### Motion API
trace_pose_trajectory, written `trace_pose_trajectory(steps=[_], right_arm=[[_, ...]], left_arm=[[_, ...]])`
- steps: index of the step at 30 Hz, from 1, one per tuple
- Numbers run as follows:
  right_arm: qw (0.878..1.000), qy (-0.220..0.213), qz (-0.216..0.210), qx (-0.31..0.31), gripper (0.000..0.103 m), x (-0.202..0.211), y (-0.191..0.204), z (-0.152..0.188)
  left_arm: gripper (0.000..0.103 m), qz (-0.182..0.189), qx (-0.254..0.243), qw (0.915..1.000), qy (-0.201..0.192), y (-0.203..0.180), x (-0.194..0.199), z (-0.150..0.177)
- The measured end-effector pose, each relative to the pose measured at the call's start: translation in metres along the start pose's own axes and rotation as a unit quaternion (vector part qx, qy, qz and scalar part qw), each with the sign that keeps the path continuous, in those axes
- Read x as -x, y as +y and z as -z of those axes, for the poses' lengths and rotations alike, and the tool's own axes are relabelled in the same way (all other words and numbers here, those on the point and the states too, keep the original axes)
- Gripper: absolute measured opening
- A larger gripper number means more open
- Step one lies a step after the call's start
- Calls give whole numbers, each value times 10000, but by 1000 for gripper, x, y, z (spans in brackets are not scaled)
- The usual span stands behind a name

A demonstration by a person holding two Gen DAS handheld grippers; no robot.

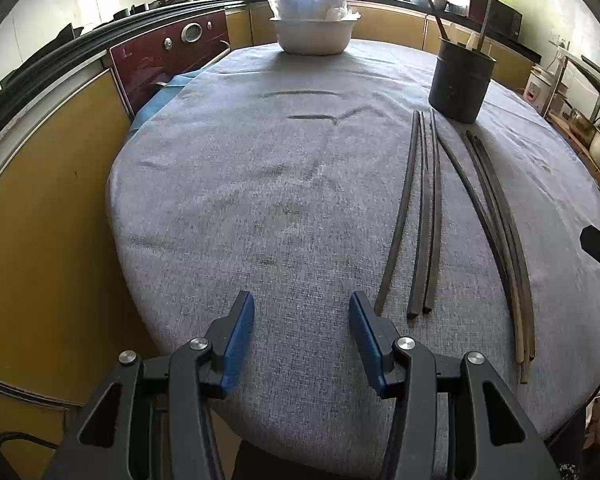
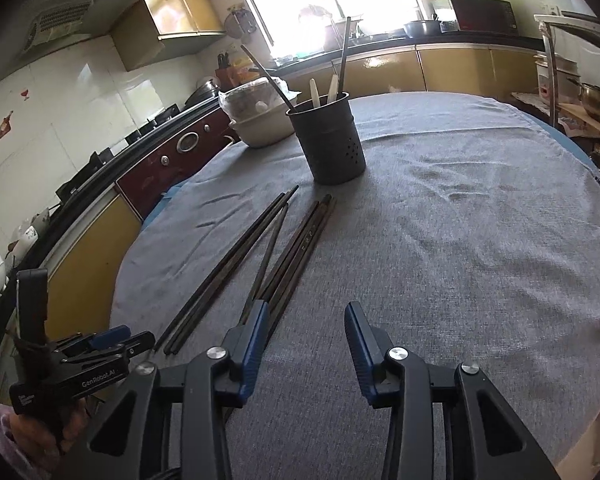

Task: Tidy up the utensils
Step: 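Move both open grippers back over the remaining dark chopsticks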

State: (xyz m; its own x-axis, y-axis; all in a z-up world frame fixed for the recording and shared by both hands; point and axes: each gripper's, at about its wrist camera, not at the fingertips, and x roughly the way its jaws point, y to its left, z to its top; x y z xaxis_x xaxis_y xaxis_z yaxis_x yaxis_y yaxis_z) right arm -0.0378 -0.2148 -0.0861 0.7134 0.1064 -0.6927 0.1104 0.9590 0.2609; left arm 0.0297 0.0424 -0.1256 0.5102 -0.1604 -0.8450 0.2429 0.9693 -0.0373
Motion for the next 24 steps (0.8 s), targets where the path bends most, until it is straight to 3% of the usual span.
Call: trace_pose_trajectory(steps=[17, 21, 24], right_arm=[[9998, 117, 118, 143, 42, -9, 14, 2], [9985, 103, 409, 349, 34, -24, 17, -10], [9984, 245, 474, 163, 31, -39, 13, -23]], left_arm=[[53, 30, 148, 9999, -41, 11, 0, 2], [53, 42, 157, 9999, -44, 12, -1, 1], [53, 28, 136, 9999, -57, 12, -2, 1]])
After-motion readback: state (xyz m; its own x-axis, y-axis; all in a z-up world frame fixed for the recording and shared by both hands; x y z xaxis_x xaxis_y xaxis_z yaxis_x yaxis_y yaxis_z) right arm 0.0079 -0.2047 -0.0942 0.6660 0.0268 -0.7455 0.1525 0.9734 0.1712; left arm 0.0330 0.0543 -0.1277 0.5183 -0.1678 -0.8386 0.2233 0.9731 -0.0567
